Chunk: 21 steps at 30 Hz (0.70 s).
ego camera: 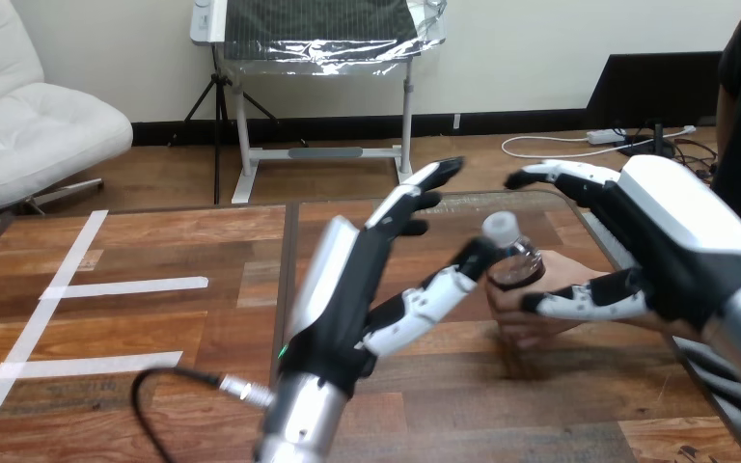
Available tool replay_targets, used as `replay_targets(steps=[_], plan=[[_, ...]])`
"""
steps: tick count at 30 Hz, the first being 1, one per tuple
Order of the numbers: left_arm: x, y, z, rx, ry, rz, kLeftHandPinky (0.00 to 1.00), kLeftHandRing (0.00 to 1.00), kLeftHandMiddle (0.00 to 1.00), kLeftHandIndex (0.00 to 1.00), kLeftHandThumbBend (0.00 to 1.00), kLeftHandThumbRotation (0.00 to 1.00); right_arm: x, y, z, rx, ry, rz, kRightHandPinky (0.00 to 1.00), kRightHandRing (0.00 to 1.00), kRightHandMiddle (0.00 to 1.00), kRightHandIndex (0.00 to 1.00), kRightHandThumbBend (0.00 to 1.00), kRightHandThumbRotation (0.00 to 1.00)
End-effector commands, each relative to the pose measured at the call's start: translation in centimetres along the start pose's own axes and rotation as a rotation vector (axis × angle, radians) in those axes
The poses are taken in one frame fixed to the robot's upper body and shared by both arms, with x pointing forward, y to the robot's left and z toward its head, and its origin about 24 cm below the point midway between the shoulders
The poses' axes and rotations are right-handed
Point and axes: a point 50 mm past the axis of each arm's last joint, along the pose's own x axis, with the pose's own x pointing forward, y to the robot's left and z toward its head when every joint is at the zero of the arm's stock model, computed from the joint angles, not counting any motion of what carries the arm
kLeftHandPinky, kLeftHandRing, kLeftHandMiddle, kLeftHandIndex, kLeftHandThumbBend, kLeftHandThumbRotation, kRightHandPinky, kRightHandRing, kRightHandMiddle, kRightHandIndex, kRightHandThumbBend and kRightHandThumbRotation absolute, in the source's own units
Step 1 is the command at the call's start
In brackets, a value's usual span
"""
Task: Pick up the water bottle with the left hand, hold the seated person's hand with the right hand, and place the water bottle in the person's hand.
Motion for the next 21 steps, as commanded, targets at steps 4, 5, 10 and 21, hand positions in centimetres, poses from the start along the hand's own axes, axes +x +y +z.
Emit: replay_targets(steps=[4, 5, 10, 21], plan=[[-1.2, 1.1, 1.5, -0.063, -0.045, 0.14, 0.77, 0.84, 0.86, 0.85, 0.48, 0.73, -0.9, 0.0, 2.0, 0.087, -0.131, -0.224, 0.73, 0.83, 0.85, 0.79, 0.59, 0.0], [-1.4, 1.1, 1.5, -0.068, -0.04, 0.148, 0.76, 0.84, 0.86, 0.84, 0.47, 0.72, -1.0, 0.2, 2.1, 0.098, -0.14, -0.239, 0.72, 0.82, 0.84, 0.78, 0.58, 0.0], [-3.5, 1.0, 1.5, -0.113, -0.02, 0.22, 0.76, 0.82, 0.85, 0.84, 0.42, 0.72, -1.4, 2.8, 2.9, 0.329, -0.175, -0.317, 0.69, 0.79, 0.82, 0.77, 0.45, 0.0], [-5.4, 0.6, 1.6, -0.168, -0.017, 0.303, 0.71, 0.8, 0.84, 0.82, 0.35, 0.72, -1.3, 5.2, 3.8, 0.481, -0.215, -0.368, 0.72, 0.81, 0.82, 0.76, 0.3, 0.0]])
